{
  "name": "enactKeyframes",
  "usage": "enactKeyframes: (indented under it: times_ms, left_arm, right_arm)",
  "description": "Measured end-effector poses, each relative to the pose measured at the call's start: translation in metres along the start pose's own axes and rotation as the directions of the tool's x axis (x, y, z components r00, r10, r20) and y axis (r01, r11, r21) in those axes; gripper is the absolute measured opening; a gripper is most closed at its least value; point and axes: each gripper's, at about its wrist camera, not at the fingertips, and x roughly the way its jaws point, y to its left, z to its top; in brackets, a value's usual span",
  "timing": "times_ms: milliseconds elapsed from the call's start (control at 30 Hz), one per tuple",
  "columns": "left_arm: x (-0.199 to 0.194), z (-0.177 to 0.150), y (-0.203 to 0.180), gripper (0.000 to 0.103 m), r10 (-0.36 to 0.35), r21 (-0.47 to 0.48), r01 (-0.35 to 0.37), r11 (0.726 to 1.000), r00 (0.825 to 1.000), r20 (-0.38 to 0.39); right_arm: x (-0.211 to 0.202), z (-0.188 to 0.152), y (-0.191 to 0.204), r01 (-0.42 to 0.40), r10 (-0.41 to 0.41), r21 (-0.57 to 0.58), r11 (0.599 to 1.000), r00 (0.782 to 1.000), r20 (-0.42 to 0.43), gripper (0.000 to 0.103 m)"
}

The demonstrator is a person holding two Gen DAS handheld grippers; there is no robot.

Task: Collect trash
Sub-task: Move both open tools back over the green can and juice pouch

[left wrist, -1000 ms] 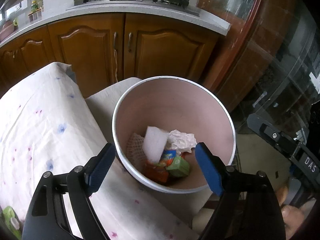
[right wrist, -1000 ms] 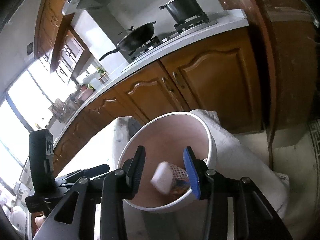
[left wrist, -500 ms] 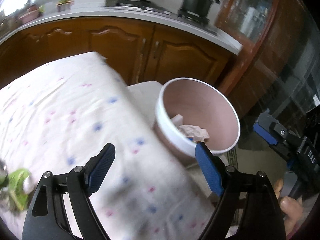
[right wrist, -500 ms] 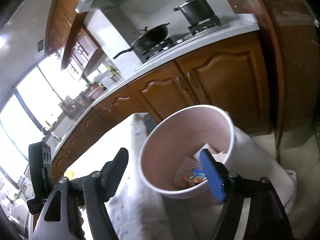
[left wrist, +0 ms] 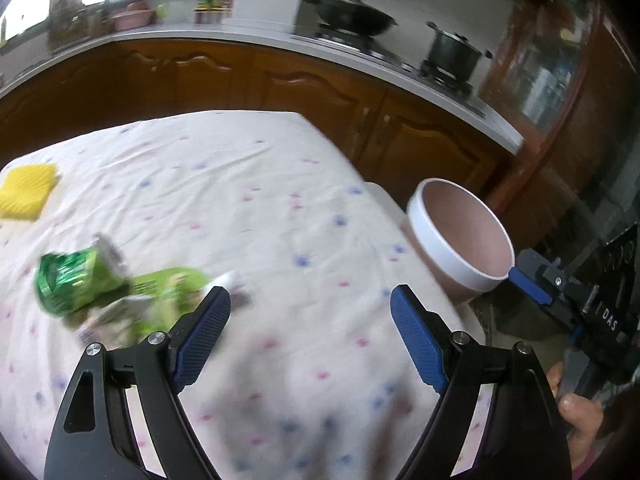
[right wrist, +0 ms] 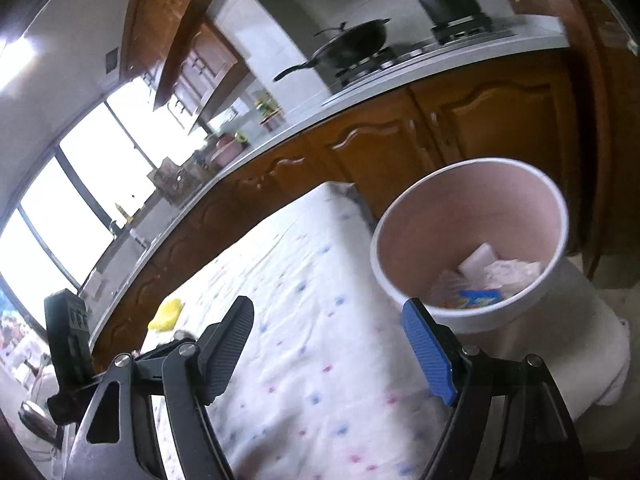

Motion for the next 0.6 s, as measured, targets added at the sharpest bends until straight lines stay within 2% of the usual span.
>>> enactKeyframes:
  times_ms: [233,600]
  left_arm:
    - [-0.027,-0.012,0.052,0.084,0.063,-0.078,-0.06,0.995,0.997,0.033]
    - [-0.059,-0.021,0.122,0.084,0.161,-0.194,-0.143,0.971,0.984,0.08]
  right_arm:
    - [0.016,-0.019,0.038,-0.043,0.04,-0.058,0.997,0.998,-0.049,0.079]
    - [0.046,-0.049,0.093,-0.115,0.097,-0.134,0.984,0.986,-0.133,0.079]
